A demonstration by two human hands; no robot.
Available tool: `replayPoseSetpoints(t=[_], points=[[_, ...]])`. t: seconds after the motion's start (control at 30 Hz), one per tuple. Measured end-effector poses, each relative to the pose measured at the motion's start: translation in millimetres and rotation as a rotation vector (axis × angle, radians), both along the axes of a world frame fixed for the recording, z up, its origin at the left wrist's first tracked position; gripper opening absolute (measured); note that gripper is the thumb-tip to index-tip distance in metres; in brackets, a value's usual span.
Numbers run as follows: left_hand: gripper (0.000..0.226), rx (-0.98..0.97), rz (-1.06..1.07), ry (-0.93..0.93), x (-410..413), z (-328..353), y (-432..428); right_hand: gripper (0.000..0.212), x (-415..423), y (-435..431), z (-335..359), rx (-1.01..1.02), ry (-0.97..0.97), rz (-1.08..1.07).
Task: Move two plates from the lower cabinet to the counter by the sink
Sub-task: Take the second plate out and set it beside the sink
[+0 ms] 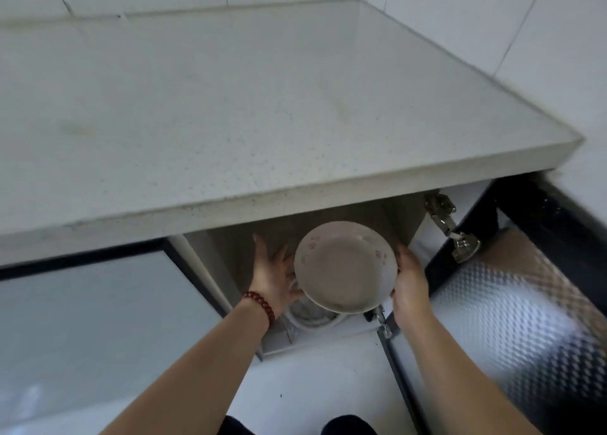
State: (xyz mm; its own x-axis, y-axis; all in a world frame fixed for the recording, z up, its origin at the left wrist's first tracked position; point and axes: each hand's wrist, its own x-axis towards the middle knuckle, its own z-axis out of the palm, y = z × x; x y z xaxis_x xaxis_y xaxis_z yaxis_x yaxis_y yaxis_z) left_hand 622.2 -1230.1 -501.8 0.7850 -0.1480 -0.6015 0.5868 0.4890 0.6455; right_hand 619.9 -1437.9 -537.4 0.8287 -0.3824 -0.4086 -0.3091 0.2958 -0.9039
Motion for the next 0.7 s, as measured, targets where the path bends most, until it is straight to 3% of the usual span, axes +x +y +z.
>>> replayPoseSetpoints(t=[0.23,0.37,0.47,0.7], points=[[0.092,0.028,-0.015,0.137,-74.7,85.8,-3.8,0.029,-67.8,1.8,87.2,-0.024,0.158,0.029],[0.086,0.073,0.036,0.215,-130.2,144.1,-7.8,0.043,-116.4,-3.9,142.1,-0.036,0.287,0.073],[0.084,0.064,0.101,0.251,-165.2,188.0,-10.9,0.019,-148.4,-5.5,192.0,-0.086,0.287,0.143],[0.082,0.069,0.15,0.202,-227.6,281.5,5.5,0.012,-202.4,8.2,294.1,-0.081,0.203,0.19]])
